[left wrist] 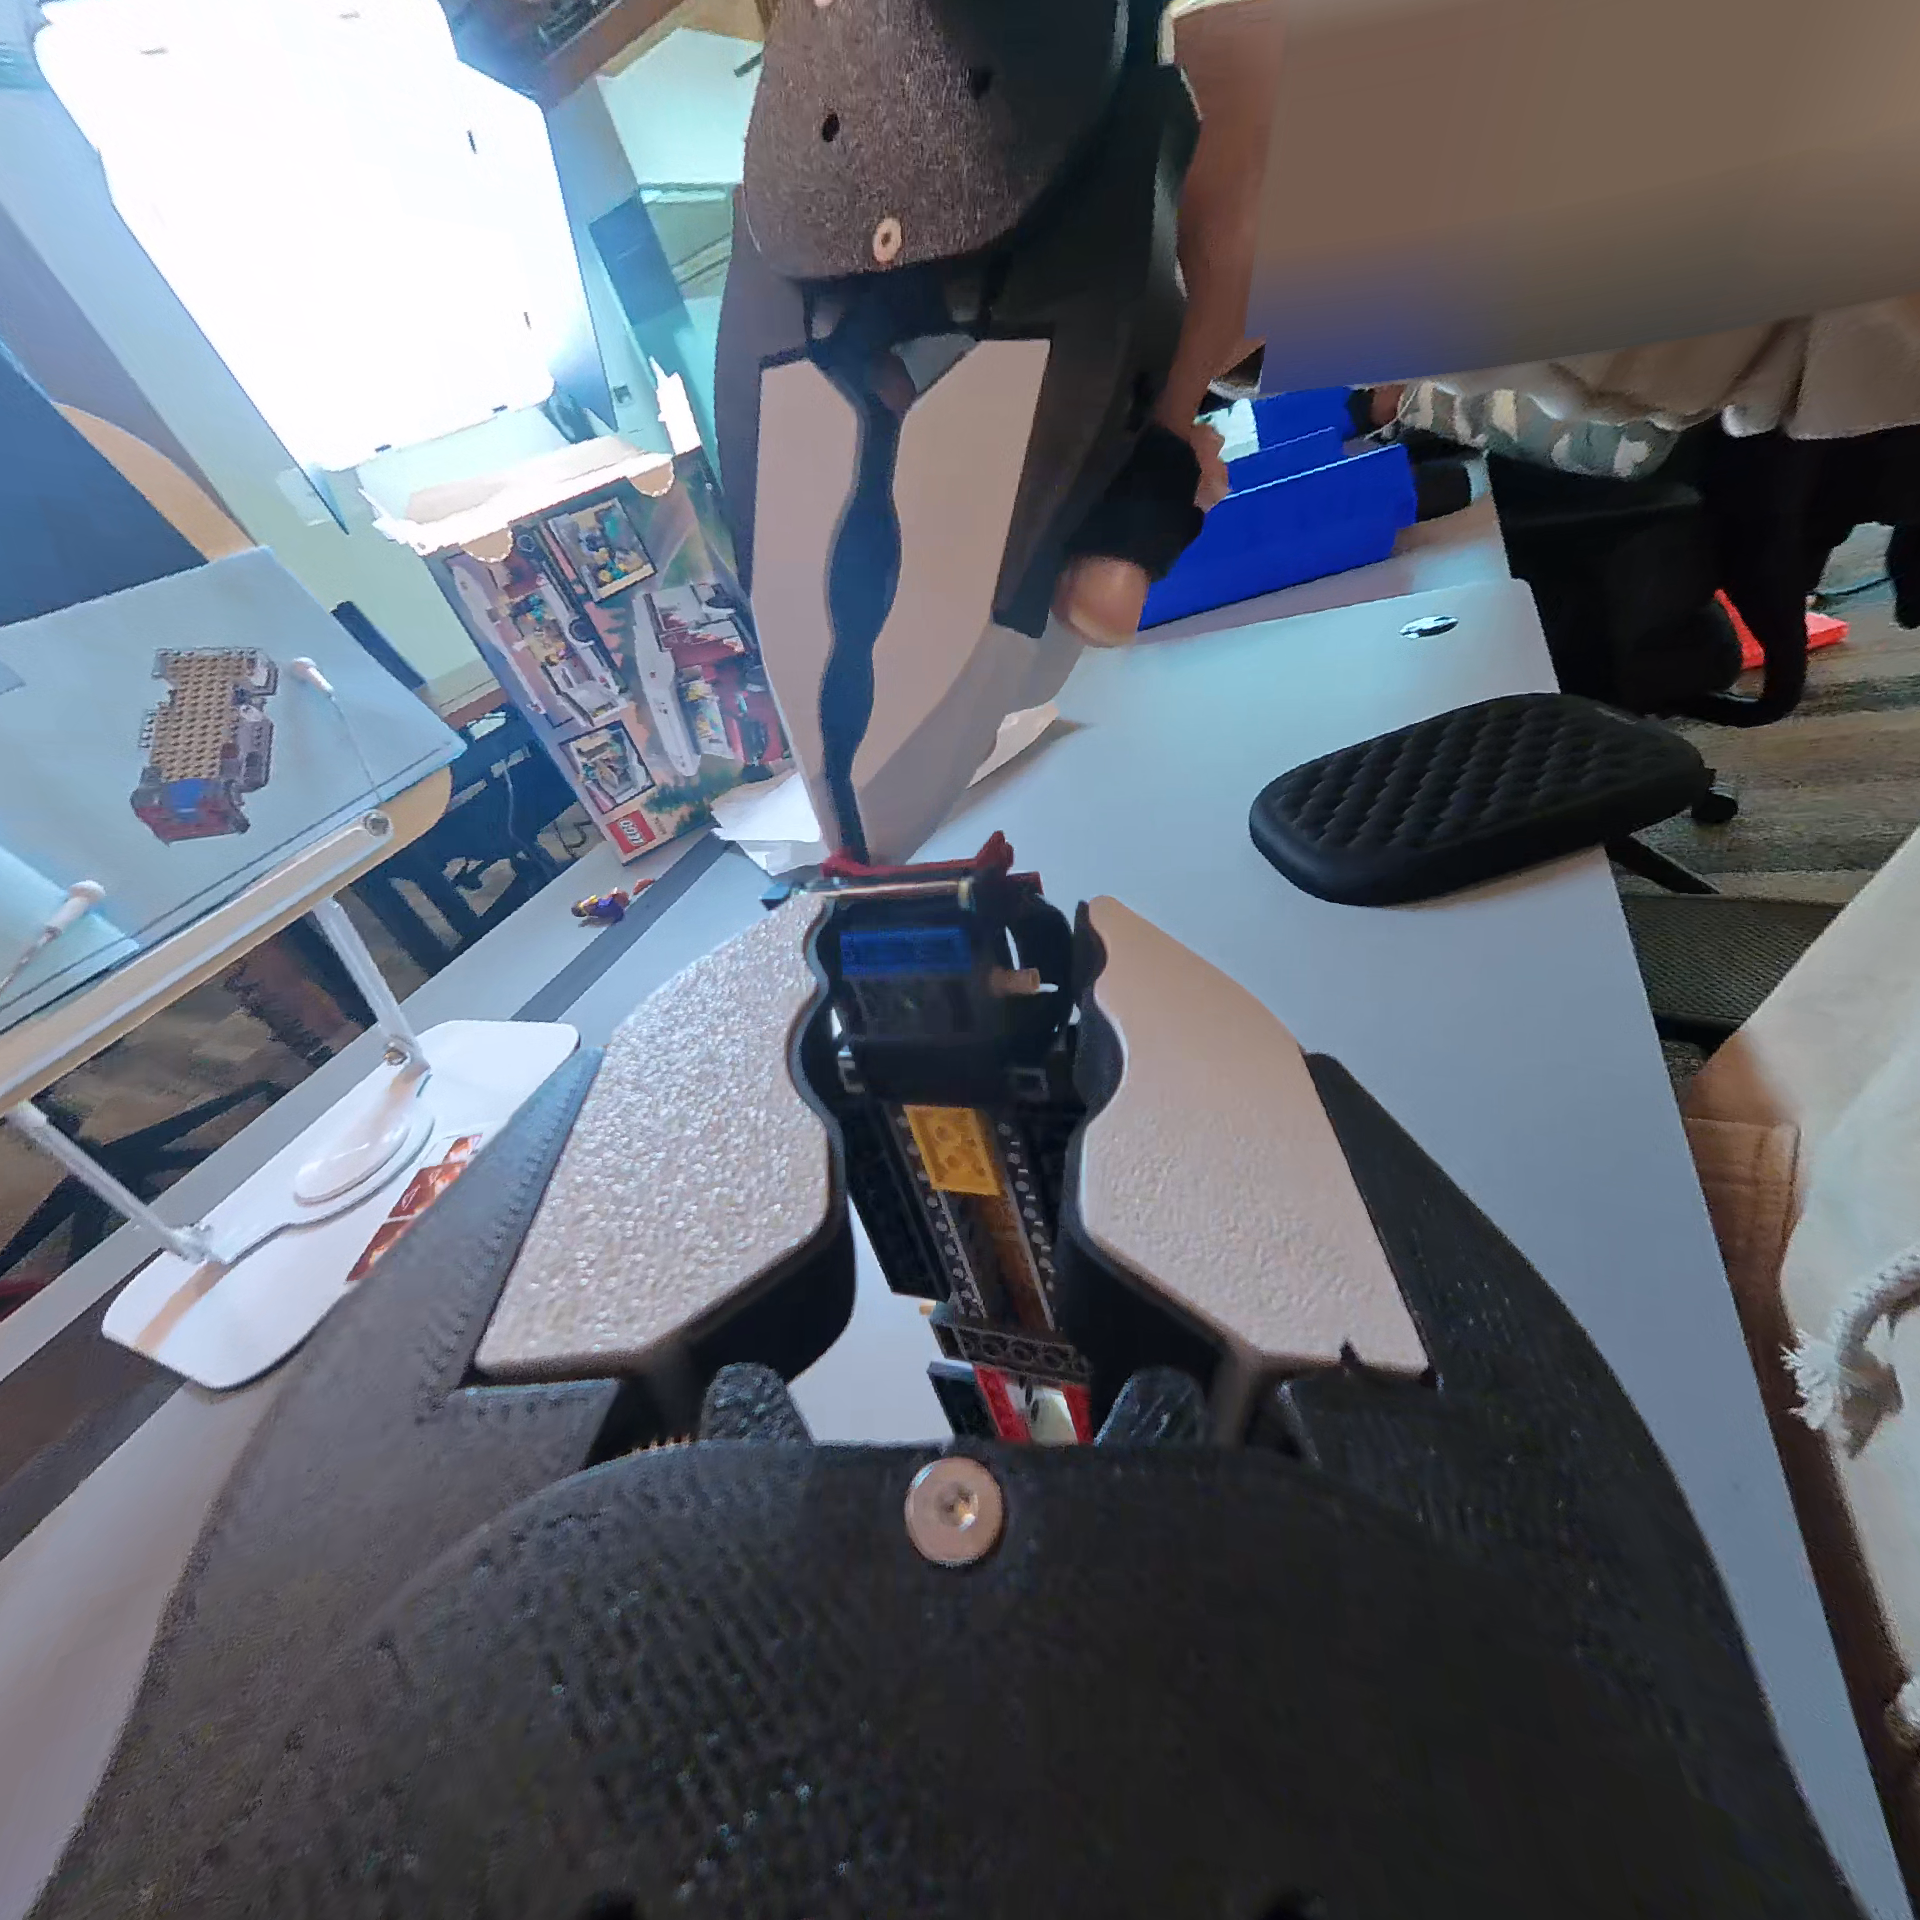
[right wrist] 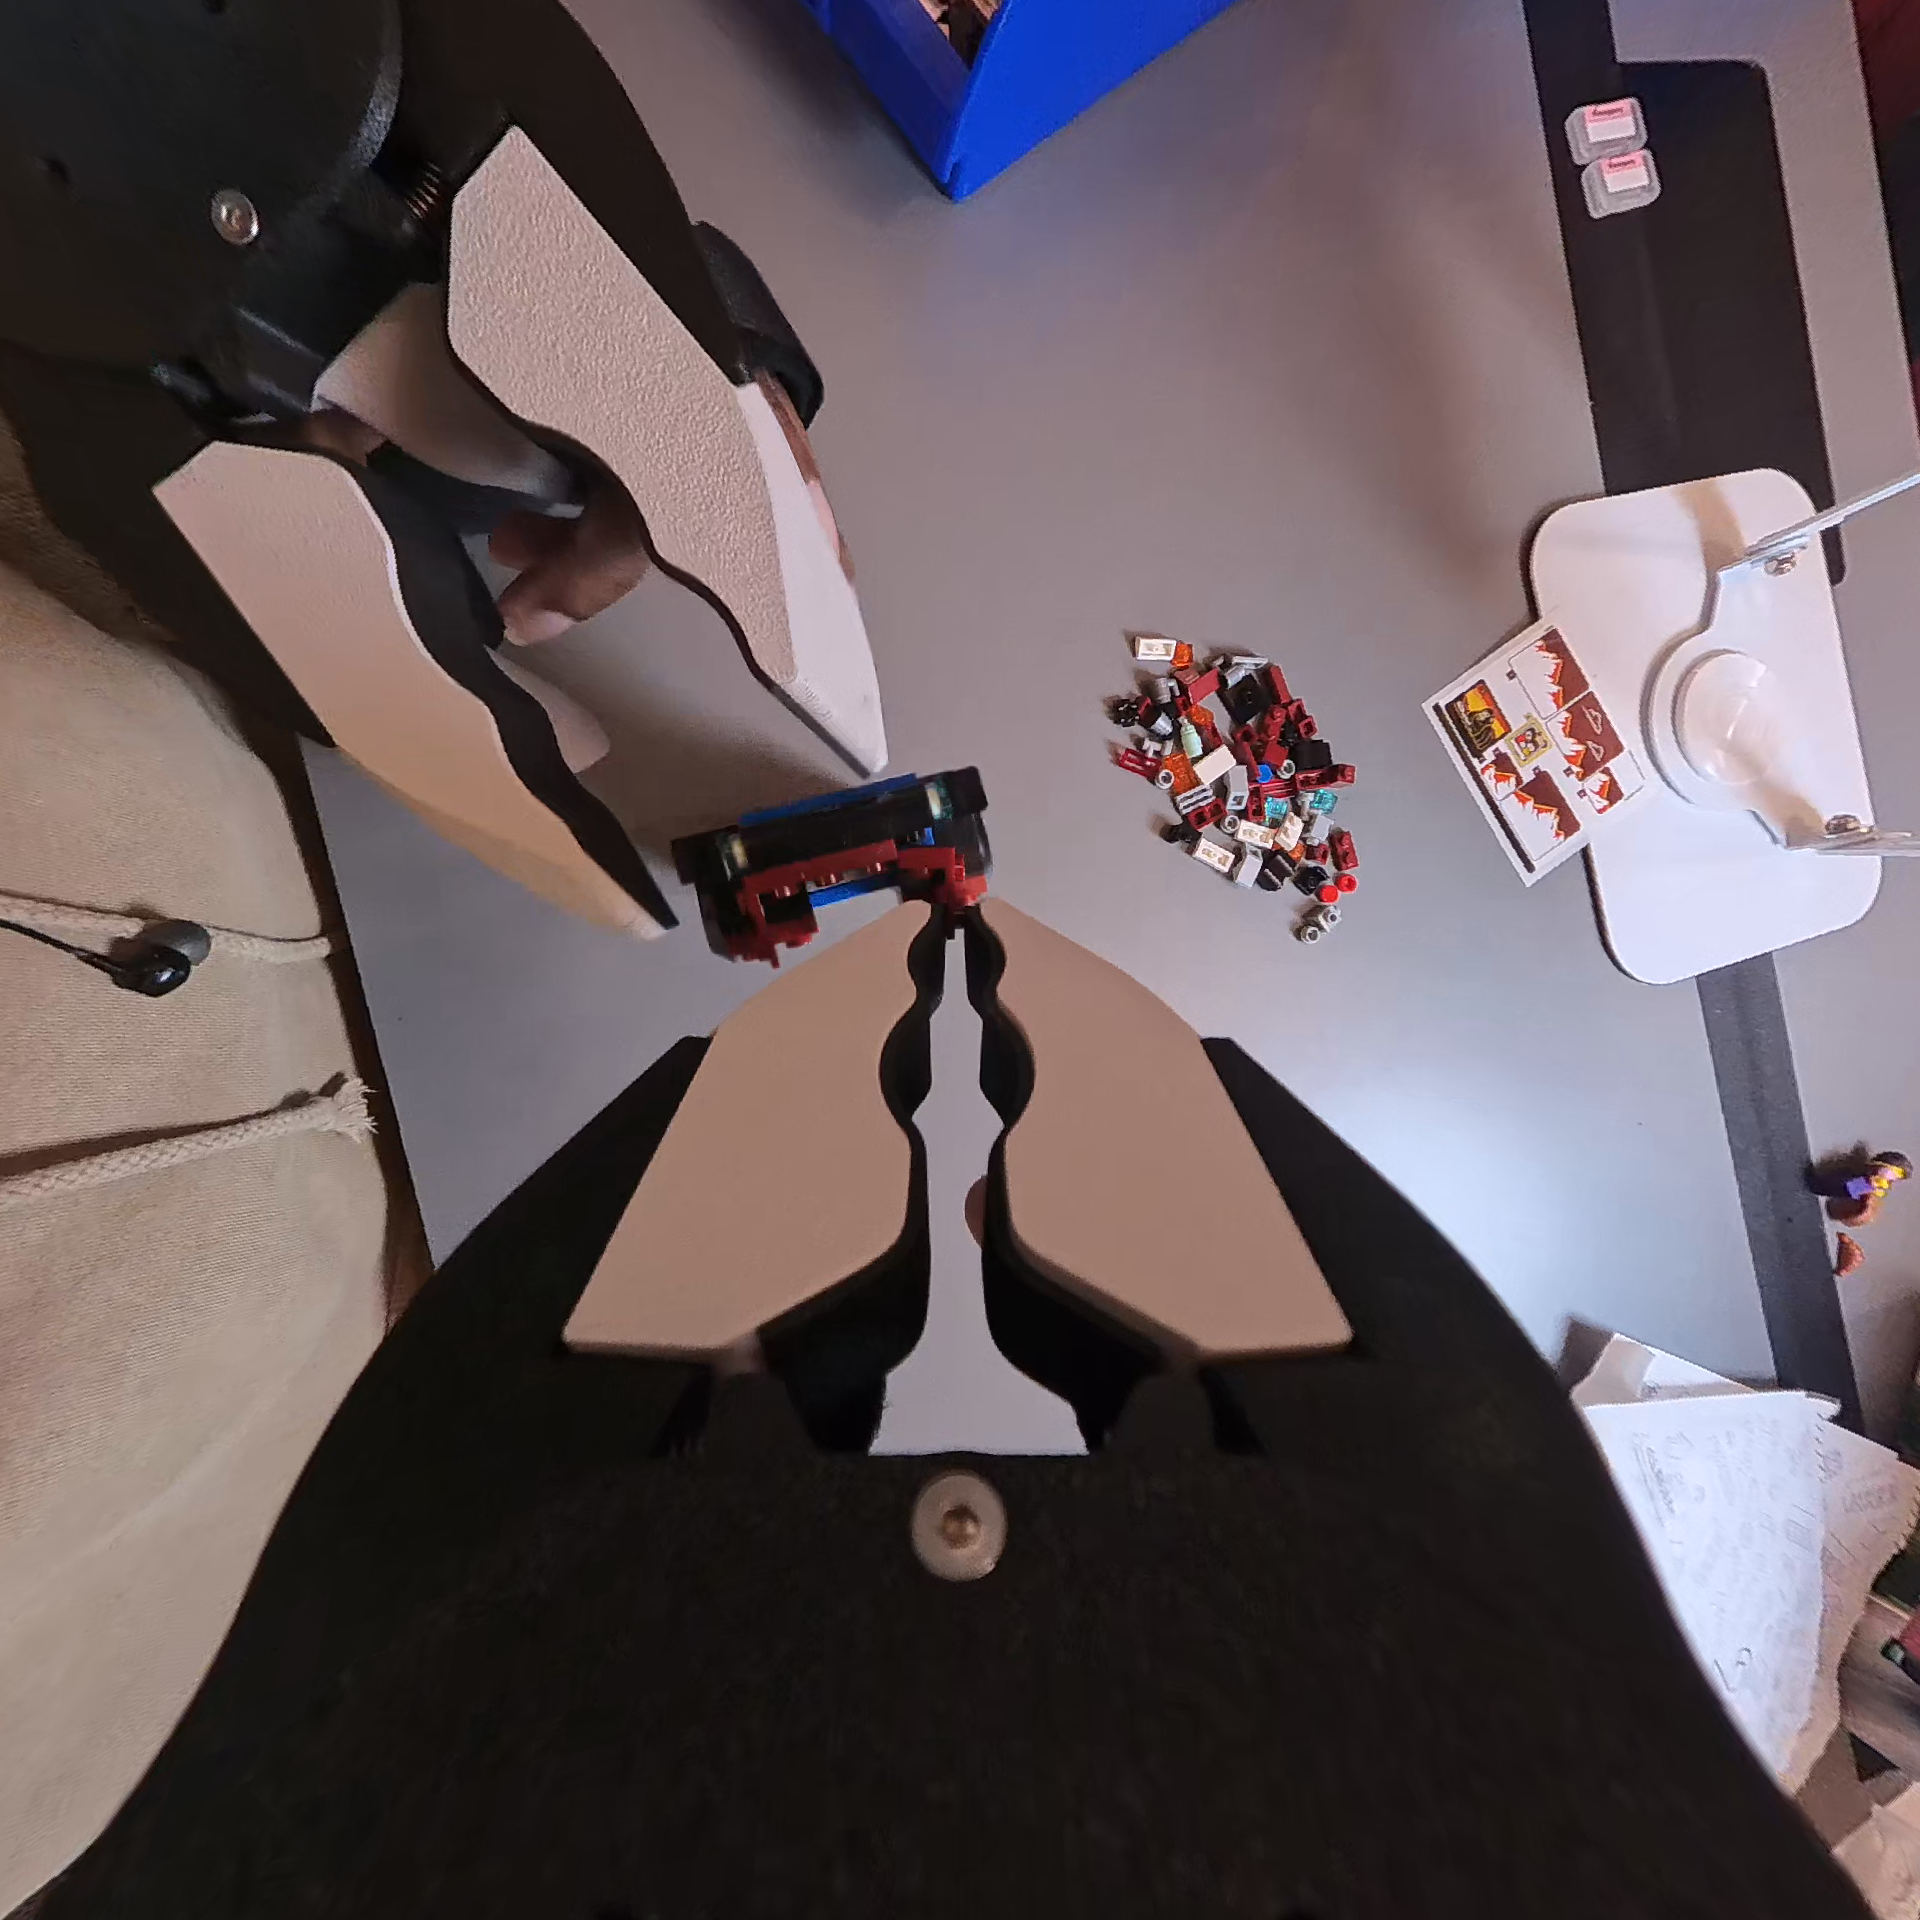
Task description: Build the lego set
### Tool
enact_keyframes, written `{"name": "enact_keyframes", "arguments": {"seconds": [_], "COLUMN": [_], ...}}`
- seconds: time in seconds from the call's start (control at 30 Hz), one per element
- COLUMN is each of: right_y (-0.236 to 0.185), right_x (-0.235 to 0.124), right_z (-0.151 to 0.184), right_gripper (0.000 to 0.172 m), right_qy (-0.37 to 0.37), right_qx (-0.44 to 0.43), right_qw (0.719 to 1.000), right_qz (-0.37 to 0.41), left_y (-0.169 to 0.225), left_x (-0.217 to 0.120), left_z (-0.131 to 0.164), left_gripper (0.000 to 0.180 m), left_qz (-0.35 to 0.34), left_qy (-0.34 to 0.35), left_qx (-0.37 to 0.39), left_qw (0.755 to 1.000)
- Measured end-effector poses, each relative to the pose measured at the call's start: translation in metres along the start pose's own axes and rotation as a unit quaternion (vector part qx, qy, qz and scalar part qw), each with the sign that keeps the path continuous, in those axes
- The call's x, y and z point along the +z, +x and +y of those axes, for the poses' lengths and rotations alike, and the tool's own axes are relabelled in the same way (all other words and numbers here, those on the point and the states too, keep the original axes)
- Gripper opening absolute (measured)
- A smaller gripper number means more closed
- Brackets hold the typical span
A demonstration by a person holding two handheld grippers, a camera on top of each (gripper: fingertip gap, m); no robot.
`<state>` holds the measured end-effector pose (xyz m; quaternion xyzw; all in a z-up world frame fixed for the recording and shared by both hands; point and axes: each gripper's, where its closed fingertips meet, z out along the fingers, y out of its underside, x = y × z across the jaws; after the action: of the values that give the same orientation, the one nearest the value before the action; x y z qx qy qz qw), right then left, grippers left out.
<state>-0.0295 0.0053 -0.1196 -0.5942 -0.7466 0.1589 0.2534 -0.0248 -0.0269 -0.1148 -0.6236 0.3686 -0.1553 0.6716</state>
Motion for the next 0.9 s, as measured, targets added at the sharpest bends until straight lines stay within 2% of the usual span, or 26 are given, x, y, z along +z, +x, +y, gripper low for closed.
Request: {"name": "enact_keyframes", "arguments": {"seconds": [0.17,0.27,0.33,0.4,0.5,0.9], "right_y": [-0.001,-0.001,-0.002,-0.002,-0.003,0.007], "right_x": [0.002,0.004,0.004,0.005,0.008,0.006], "right_z": [-0.003,-0.004,-0.006,-0.007,-0.009,-0.004], "right_gripper": [0.003,0.003,0.003,0.003,0.003,0.003], "right_qy": [0.004,0.006,0.008,0.007,0.004,-0.056], "right_qx": [-0.015,-0.024,-0.033,-0.042,-0.054,-0.112], "right_qw": [1.0,1.0,0.999,0.999,0.998,0.992], "right_qz": [-0.006,-0.013,-0.018,-0.024,-0.033,-0.025], "left_y": [-0.012,-0.017,-0.014,-0.011,-0.008,-0.011], "left_x": [-0.011,-0.012,-0.008,-0.001,0.005,0.016], "left_z": [-0.004,0.012,0.018,0.023,0.022,0.023], "left_gripper": [0.043,0.065,0.072,0.072,0.056,0.052], "left_qz": [0.028,0.066,0.092,0.105,0.115,0.115], "left_qy": [-0.001,-0.05,-0.062,-0.067,-0.067,-0.082], "left_qx": [-0.04,-0.104,-0.13,-0.135,-0.126,-0.09], "left_qw": [0.999,0.991,0.985,0.983,0.983,0.986]}}
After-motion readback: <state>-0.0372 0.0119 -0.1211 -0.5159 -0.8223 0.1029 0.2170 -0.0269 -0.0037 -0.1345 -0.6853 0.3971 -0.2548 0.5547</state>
